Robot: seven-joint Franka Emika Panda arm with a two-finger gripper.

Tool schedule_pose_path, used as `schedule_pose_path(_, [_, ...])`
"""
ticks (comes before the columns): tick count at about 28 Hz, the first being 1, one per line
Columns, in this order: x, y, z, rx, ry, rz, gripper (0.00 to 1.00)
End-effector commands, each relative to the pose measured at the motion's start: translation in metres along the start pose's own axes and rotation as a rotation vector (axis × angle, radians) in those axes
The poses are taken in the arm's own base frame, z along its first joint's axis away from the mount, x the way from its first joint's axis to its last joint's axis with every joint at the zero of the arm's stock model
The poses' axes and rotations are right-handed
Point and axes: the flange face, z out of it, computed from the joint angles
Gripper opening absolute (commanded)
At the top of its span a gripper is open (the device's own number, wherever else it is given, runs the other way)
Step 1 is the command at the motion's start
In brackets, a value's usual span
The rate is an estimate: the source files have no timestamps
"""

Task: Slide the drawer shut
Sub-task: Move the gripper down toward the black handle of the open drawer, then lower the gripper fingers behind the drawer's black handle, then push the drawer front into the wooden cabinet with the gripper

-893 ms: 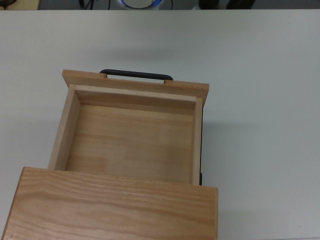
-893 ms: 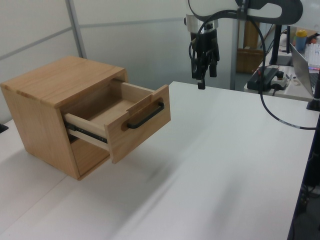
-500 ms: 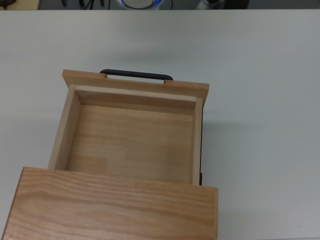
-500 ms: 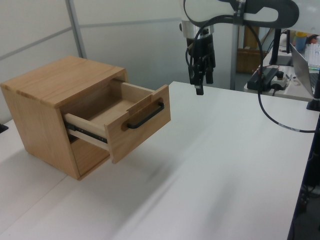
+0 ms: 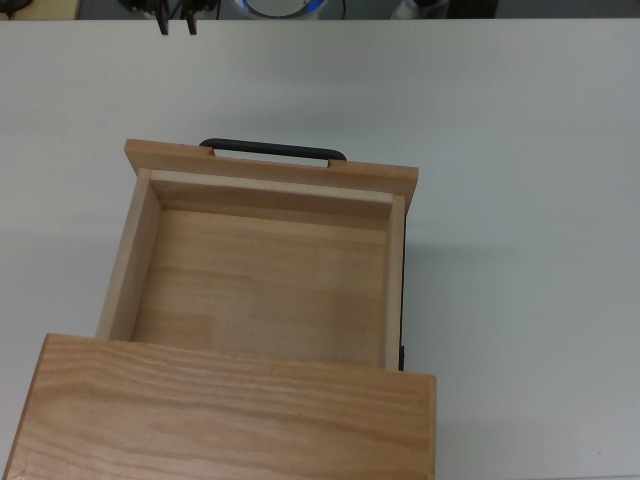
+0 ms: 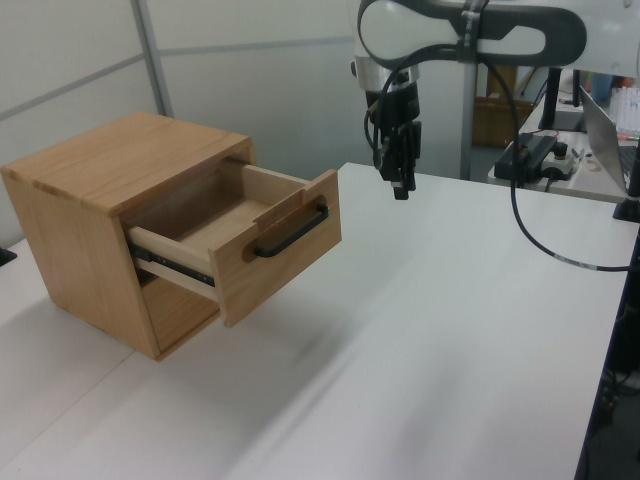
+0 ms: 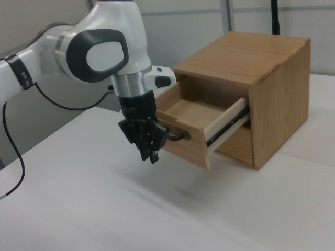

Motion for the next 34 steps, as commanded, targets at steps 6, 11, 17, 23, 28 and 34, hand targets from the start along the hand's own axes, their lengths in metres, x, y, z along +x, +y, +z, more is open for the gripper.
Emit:
schedule_pose_path(6, [0.037, -0.028, 0.034, -0.04, 0.037, 0.002, 0.0])
schedule_pose_path(11, [0.056, -0.043, 0.048, -0.068, 0.059, 0.006, 0.0])
schedule_pose_path(17, [0.077, -0.055, 0.062, -0.095, 0.1, 0.041, 0.0])
schedule_pose_path(23, [0.087, -0.055, 0.063, -0.094, 0.149, 0.068, 0.0])
schedule_pose_path(28, [0.1, -0.055, 0.062, -0.083, 0.239, 0.151, 0.0])
schedule_pose_path(34, [0.115, -0.054, 0.061, -0.078, 0.297, 0.184, 0.0])
